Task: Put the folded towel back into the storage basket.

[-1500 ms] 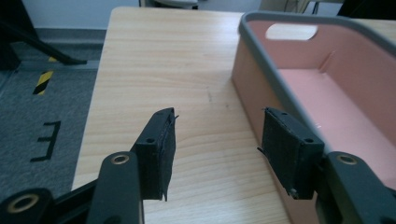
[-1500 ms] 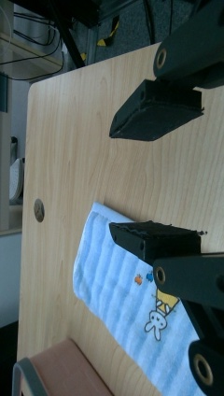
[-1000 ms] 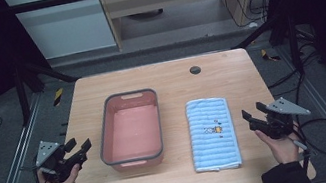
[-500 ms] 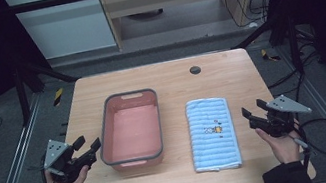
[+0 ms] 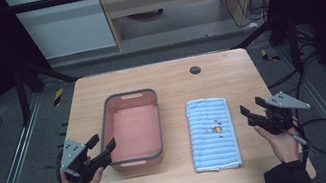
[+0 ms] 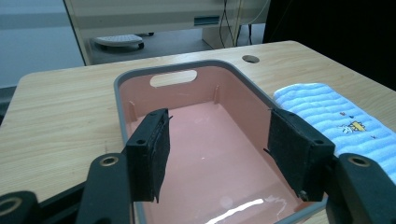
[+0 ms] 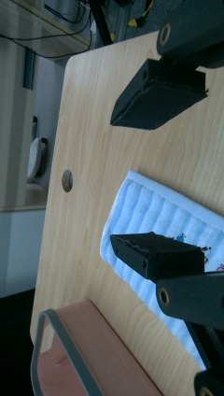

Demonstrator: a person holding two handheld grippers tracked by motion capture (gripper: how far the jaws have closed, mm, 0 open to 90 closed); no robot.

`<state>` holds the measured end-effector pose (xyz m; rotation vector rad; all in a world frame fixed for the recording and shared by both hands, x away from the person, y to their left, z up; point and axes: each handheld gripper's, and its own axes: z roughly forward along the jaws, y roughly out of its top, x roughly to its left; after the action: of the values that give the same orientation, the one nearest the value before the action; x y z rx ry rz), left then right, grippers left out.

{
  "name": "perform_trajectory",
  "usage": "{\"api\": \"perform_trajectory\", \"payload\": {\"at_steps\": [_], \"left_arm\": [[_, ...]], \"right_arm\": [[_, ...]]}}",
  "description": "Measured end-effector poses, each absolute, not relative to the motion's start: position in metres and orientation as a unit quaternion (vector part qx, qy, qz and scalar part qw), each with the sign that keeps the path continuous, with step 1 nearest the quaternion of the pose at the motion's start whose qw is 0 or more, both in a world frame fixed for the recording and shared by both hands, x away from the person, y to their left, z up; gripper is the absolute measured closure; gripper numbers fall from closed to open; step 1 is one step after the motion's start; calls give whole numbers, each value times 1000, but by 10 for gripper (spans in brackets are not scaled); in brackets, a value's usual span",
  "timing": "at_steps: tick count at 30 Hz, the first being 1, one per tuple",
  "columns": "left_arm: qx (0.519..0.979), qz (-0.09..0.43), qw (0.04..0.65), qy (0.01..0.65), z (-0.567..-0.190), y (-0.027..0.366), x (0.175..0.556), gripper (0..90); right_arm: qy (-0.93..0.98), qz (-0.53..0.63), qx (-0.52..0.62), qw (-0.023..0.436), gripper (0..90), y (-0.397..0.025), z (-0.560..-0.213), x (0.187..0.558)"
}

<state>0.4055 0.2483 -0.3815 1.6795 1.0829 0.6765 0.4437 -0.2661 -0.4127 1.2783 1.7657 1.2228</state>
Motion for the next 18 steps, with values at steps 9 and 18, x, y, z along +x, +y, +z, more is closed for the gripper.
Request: {"api": "perform_trajectory", "payload": {"at_steps": [9, 18], "left_arm": [[695, 277, 503, 433, -376, 227, 406, 380], [698, 267, 517, 418, -372, 199, 412, 377]], "right_arm": [[691, 455, 468, 310, 363, -254, -407, 453], [687, 461, 470, 308, 349, -250, -397, 460]]}}
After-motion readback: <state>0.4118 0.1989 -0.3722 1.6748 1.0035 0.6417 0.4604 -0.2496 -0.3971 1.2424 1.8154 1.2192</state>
